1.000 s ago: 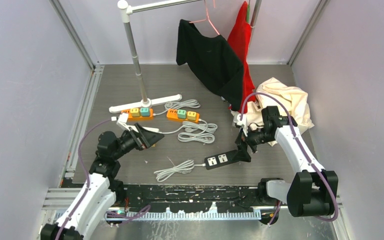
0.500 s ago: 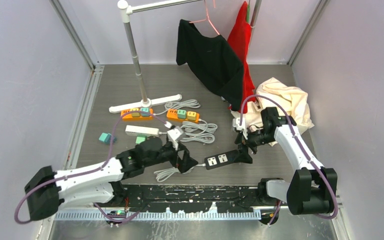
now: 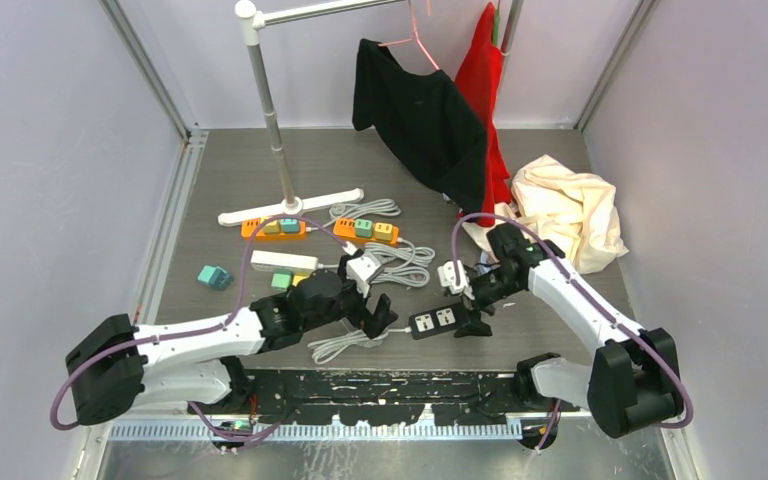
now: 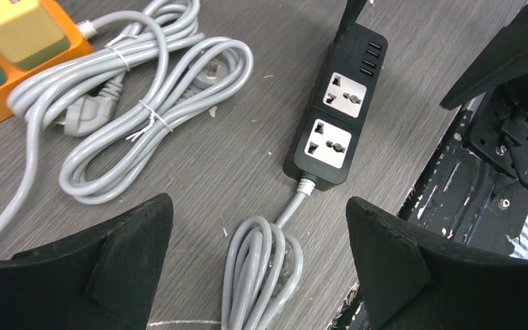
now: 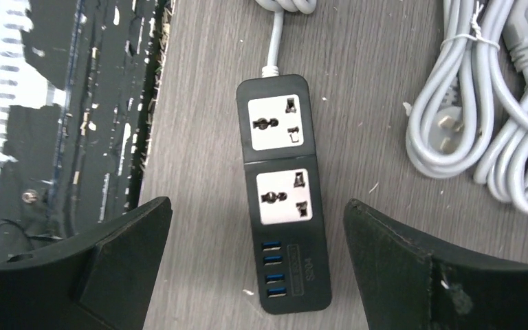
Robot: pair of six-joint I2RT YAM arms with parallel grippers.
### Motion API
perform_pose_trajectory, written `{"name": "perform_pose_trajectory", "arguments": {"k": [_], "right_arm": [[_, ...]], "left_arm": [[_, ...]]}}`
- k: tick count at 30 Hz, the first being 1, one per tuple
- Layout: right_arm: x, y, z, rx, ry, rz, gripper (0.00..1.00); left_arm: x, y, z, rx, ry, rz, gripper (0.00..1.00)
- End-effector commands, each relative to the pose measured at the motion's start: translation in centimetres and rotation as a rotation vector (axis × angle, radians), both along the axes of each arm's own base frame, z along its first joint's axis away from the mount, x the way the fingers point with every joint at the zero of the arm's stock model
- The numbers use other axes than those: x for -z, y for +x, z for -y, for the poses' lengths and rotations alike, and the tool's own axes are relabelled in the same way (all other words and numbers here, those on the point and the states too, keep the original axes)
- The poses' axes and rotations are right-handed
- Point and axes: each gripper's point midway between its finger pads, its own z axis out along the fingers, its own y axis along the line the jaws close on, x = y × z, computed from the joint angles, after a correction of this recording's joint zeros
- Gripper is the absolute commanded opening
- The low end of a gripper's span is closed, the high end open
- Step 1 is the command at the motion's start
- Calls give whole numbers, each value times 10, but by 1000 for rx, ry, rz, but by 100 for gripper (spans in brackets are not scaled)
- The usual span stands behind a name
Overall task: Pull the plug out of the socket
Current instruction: Pick up the socket from the center of the board.
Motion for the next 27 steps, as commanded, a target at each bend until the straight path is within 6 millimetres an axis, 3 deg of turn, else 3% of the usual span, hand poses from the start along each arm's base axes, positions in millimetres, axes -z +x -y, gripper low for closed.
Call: {"name": "perform_pose_trajectory", "arguments": {"k": [1,7,13,19,23,27], "right_arm": [[11,18,-15,-40,-62,112,100],[40,18,-25,-68,-194,148,98],[63,17,-32,-100,-317,179,86],[69,14,-33,-117,-342,180,70],[65,19,-33,-88,-349,185,42],[45,17,-37,-83,-308,183,15]], "left_arm": [[-25,10,-9,-95,-95,43,95],[-25,14,-30,-181,-62,41,95],[-30,18,-41,-214,-19,61,94],[-25,15,-42,-205,-14,52,94],[-22,2,-26,-93,-54,41,89],[-26,-8,-9,-34,-145,-11,89]]}}
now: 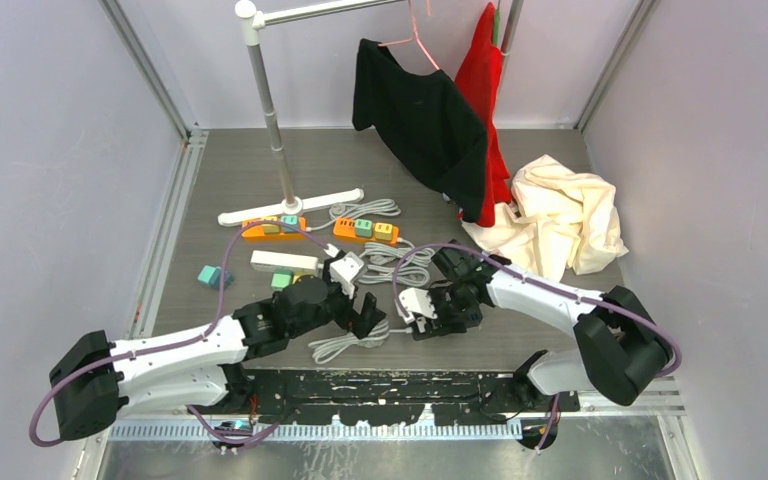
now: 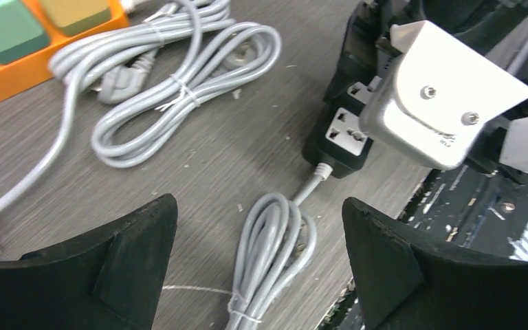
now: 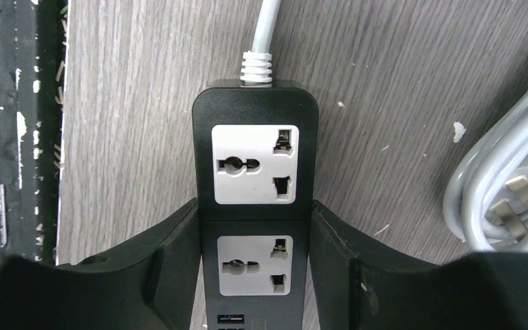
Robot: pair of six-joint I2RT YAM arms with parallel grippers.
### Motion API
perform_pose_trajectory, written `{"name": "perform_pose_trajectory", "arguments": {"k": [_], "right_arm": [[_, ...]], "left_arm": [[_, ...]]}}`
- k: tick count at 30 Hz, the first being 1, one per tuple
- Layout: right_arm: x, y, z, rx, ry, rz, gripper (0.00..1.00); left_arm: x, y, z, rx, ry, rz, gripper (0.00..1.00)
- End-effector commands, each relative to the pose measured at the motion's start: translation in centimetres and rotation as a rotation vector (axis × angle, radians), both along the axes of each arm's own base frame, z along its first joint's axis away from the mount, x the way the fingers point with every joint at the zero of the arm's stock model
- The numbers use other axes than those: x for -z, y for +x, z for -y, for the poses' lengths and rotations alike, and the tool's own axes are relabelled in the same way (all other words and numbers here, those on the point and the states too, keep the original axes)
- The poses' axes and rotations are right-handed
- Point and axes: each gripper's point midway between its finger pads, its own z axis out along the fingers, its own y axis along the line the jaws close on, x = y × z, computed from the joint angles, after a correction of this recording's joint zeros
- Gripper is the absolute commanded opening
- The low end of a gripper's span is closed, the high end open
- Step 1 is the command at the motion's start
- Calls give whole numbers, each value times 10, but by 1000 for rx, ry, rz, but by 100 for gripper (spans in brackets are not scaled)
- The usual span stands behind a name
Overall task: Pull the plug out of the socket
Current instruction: Pick up the socket from the center of the board.
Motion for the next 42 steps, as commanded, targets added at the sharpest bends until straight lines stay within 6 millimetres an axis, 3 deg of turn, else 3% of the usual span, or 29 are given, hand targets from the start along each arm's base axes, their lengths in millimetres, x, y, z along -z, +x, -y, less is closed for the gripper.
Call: {"name": "perform_pose_trajectory", "arguments": {"k": [1,5,8,13,16,23,34,39,42], "right_arm": [[-30,4,-8,2,62,20,10],[-48,-7,-9,-42,125,-3,2],[-58,-7,-10,-45,149,5,1],[-72,-5,-10,-36,177,35,1],[-76,-5,-11,-34,189,42,1],[-83,-1,-14,-12,212,60,1],[-91,9,-20,49,237,79,1],[-87,10,-20,53,234,78,1],[-85,14,-18,75,224,96,2]], "left_arm": [[-22,-10,29,94,-167,-19,90],[-31,-13,49,163,-280,-154,92],[-33,-8,60,213,-338,-288,92],[-15,4,73,221,-350,-487,91],[-10,4,83,257,-364,-564,84],[1,1,103,333,-381,-670,79],[13,-24,128,460,-354,-773,60],[12,-35,141,523,-353,-810,35],[8,-38,141,543,-359,-812,6]]}}
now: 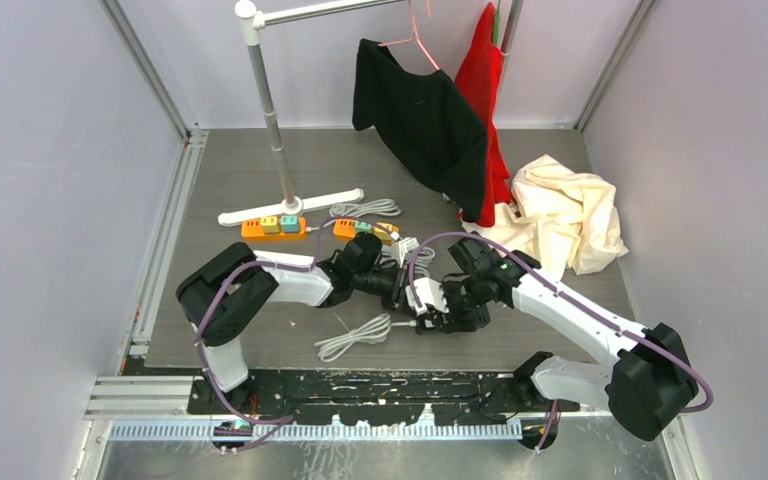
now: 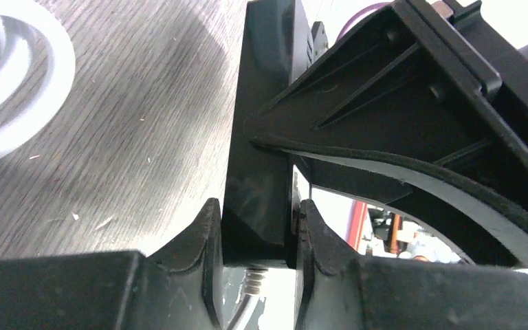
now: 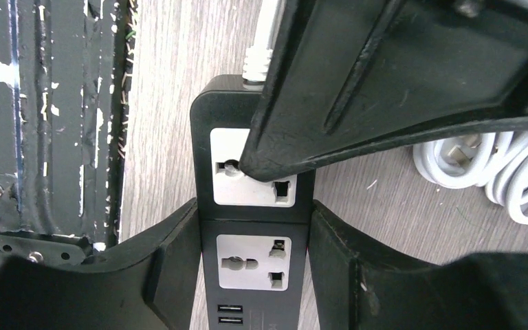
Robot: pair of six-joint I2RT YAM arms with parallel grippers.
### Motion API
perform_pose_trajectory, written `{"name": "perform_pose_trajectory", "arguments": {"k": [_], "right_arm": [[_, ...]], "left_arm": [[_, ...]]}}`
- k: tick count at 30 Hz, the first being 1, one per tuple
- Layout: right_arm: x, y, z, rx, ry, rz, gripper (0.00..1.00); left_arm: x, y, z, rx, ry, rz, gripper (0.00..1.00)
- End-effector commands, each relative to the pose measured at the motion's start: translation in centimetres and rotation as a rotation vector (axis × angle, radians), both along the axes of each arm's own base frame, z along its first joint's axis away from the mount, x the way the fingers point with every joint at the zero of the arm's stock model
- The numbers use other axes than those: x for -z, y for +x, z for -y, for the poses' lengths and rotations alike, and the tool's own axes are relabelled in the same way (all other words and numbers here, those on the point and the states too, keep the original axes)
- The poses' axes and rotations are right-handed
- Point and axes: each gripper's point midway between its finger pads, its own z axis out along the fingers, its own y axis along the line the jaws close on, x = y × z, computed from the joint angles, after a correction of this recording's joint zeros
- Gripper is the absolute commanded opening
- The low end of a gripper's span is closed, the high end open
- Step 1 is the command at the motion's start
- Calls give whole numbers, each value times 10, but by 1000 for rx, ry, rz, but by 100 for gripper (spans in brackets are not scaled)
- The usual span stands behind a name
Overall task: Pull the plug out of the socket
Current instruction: Pick up the socket from the center of the board.
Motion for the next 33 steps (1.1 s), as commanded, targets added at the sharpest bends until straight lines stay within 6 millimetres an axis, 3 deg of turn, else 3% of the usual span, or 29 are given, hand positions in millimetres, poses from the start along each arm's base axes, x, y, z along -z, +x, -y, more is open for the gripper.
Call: {"name": "perform_pose_trajectory", "arguments": {"k": [1,3,6,14,21,27,33], "right_arm": [[-30,30,-23,22,118,130,2],[-30,30,-23,24,119,129,4],[-29,29,-24,30,120,120,19],[-34,21,-23,60,160,35,98],[-77,-2,-20,30,320,-118,100],[-116,-15,-9,25,459,-166,100],[-116,-10,-2,56,449,-150,100]], "left_arm": [[-36,-13,15,98,-129,70,1],[-38,-13,12,88,-122,86,0],[-40,-12,7,74,-105,115,0],[-43,-2,-12,-2,-45,172,0],[-49,-2,-40,-47,72,272,0],[-62,9,-78,-153,159,353,0],[-99,24,-130,-326,284,514,0]]}}
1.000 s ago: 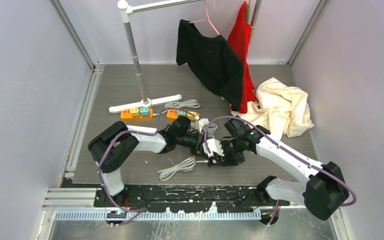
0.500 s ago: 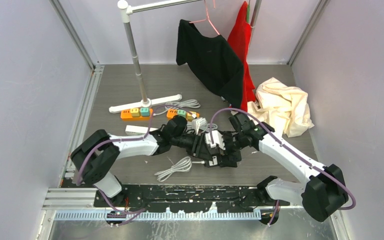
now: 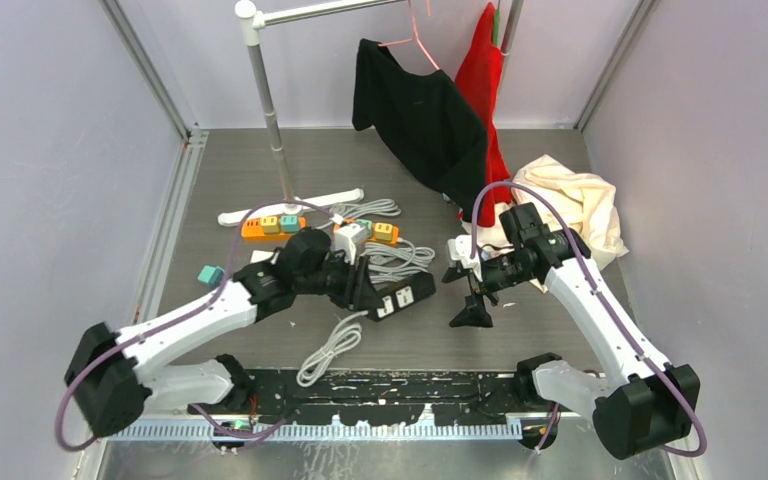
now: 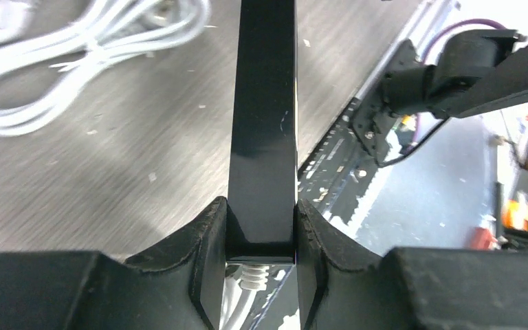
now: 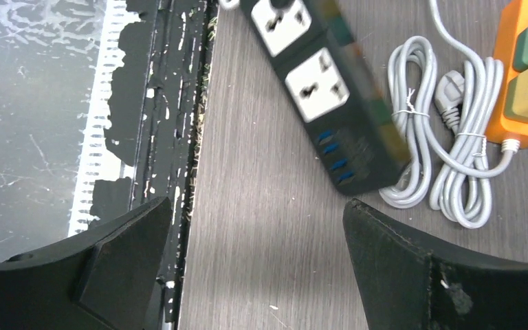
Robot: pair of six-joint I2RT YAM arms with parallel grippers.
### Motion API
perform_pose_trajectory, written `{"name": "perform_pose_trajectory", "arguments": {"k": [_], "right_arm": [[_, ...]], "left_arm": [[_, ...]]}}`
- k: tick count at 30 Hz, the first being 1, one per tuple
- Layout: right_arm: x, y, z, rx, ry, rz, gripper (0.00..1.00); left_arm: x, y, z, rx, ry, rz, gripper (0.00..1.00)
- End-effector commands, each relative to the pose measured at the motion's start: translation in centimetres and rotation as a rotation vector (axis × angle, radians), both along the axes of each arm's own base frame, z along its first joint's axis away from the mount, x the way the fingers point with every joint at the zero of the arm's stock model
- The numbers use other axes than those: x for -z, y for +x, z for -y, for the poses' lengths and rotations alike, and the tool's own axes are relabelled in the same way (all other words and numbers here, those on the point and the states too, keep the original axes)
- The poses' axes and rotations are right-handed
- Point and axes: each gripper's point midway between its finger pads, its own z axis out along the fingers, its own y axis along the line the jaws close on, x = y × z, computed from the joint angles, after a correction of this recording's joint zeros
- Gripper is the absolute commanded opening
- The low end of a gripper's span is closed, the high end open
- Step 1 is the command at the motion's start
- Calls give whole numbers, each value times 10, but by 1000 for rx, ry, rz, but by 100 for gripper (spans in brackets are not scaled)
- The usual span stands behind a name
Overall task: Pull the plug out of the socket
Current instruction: Pick up the socket from the center of the board, then place the socket at the center of the board.
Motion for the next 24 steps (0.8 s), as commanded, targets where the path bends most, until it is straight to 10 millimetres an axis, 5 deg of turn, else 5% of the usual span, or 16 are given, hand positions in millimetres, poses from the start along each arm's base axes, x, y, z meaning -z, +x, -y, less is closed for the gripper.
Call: {"name": "perform_pose_trajectory", "arguments": {"k": [1,11,17,24], "right_arm": [[-15,-6,-3,-26,51,8,100],[-9,2,-1,4,24,7,100],[-8,3,0,12,21,8,100],[-9,5,2,29,21,14,100]], "left_arm": [[-38,19,-45,-160,97,190,0],[-78,57,-167,-671,316,419,0],[-99,75,-219,-865,444,510,0],[-107,119,-266,-1054,532,556,0]]}}
